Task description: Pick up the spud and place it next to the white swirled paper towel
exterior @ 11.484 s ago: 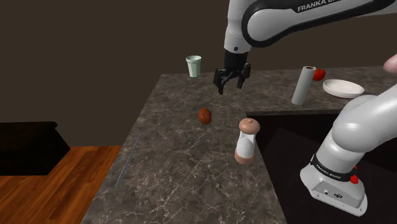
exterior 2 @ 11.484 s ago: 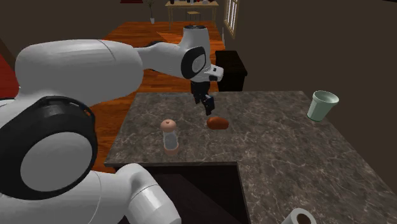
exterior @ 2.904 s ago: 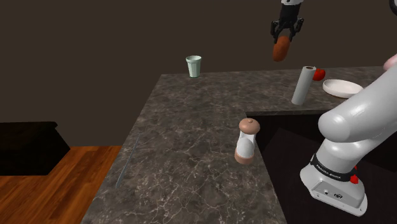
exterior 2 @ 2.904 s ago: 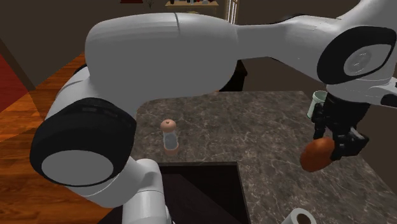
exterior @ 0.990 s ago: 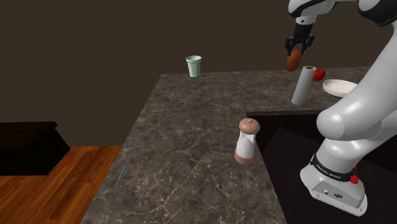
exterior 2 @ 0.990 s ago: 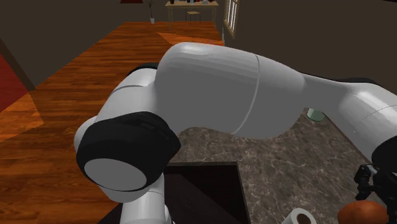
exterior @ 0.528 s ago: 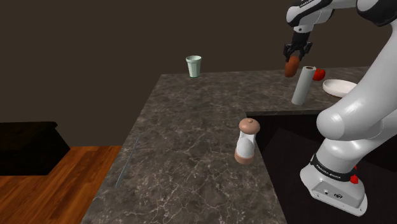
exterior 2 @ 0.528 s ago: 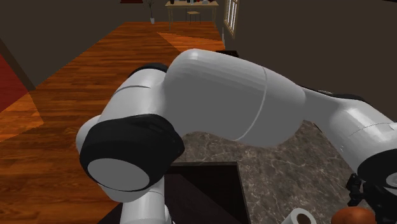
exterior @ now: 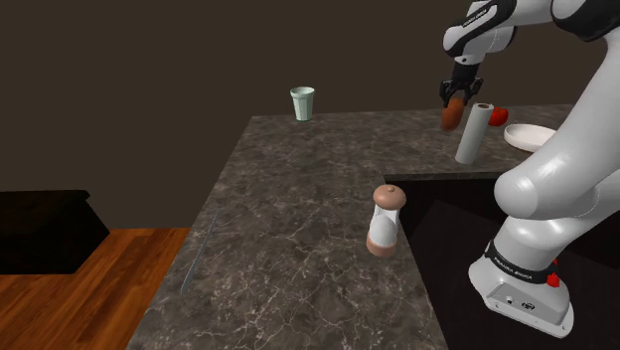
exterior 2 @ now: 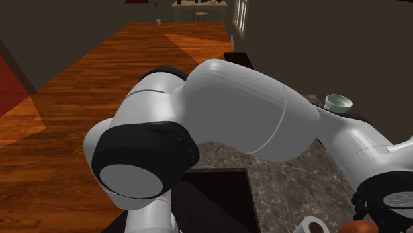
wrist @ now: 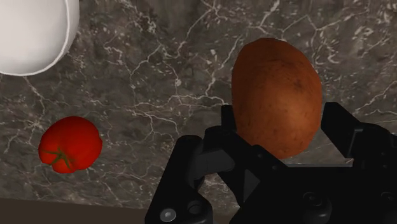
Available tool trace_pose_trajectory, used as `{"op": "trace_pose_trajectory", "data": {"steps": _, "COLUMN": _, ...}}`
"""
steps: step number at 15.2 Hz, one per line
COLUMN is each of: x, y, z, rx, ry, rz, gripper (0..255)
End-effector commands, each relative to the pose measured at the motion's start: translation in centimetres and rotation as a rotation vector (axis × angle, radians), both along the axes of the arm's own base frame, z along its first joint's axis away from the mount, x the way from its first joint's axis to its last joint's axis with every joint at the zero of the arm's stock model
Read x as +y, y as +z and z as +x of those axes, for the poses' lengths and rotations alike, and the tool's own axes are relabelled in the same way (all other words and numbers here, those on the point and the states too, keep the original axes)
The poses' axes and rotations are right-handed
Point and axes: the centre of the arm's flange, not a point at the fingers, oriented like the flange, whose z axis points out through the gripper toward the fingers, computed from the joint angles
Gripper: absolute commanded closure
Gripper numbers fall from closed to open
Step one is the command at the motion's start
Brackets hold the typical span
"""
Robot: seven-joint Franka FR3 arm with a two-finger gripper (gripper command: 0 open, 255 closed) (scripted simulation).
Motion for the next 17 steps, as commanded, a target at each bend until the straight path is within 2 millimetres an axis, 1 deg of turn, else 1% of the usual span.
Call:
{"op": "trace_pose_trajectory", "data": {"steps": 1, "x": -0.1, "y": -1.1, "z": 0.0, "rx": 0.000, "ry": 0.000, "rz": 0.000, "gripper": 255}}
{"op": "trace_pose_trajectory", "data": {"steps": 17, "x": -0.1, "y": -9.6, "z": 0.0, "rx": 0.000, "ry": 0.000, "rz": 0.000, "gripper": 255}}
